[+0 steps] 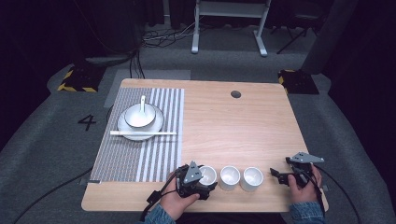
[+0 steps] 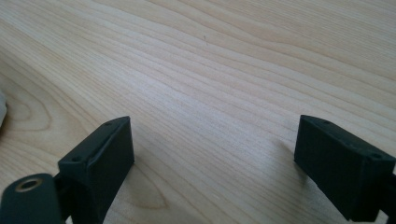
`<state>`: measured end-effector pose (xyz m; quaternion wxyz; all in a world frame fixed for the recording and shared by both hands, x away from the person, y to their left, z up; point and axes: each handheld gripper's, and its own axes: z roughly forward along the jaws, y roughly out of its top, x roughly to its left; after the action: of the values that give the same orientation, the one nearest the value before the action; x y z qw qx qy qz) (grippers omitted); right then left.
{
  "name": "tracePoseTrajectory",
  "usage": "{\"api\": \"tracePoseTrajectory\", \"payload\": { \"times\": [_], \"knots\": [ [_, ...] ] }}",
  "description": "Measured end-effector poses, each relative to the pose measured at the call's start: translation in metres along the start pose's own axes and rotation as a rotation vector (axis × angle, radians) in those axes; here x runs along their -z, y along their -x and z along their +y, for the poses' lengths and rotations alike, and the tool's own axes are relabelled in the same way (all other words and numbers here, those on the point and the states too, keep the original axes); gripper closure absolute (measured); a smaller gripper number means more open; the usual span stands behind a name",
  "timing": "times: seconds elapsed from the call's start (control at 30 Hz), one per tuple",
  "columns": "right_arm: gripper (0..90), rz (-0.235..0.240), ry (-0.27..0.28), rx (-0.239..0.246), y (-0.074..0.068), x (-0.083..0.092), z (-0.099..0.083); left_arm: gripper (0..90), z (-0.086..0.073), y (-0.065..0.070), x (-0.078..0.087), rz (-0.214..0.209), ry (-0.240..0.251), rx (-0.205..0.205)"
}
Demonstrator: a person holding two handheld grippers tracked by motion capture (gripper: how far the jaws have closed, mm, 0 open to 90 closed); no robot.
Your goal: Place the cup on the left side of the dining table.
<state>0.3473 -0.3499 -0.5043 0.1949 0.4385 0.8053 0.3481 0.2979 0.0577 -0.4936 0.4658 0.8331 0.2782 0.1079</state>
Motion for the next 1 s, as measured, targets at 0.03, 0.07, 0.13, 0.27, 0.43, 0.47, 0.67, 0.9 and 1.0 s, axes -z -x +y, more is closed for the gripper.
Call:
{"api": "tracePoseTrajectory", "payload": {
  "times": [0.03,0.07,0.13,0.27,0.43,0.47,0.67,0.9,1.0],
  "knots": [
    [12.0,-0.001,0.000,0.000,0.0000,0.0000,0.0000,25.3,-0.0001,0.0000,0.0000,-0.001,0.000,-0.001],
    [12.0,0.000,-0.001,0.000,0.0000,0.0001,0.0000,25.4,-0.0003,-0.0001,0.0000,-0.002,0.001,-0.002],
    [12.0,0.000,0.000,0.000,0.0000,0.0000,0.0000,25.4,-0.0007,-0.0003,0.0001,-0.002,0.001,-0.008],
    [12.0,-0.001,0.000,-0.002,-0.0001,0.0000,0.0000,25.9,-0.0021,-0.0005,-0.0004,0.001,0.011,-0.027],
    [12.0,0.000,0.000,0.000,0.0000,0.0000,0.0000,26.0,-0.0030,-0.0010,-0.0007,0.000,0.018,-0.037],
    [12.0,0.000,-0.001,0.000,0.0000,0.0000,0.0000,26.1,-0.0032,-0.0011,-0.0007,0.000,0.019,-0.039],
    [12.0,0.000,0.000,0.000,0.0000,0.0000,0.0000,26.2,-0.0039,-0.0011,-0.0008,0.000,0.026,-0.042],
    [12.0,0.000,0.000,0.000,0.0000,0.0000,0.0000,26.3,-0.0024,-0.0010,-0.0004,-0.001,0.013,-0.056],
    [12.0,0.000,-0.001,0.001,0.0001,0.0001,0.0001,26.4,-0.0007,-0.0003,-0.0001,-0.004,0.000,-0.061]
  ]
}}
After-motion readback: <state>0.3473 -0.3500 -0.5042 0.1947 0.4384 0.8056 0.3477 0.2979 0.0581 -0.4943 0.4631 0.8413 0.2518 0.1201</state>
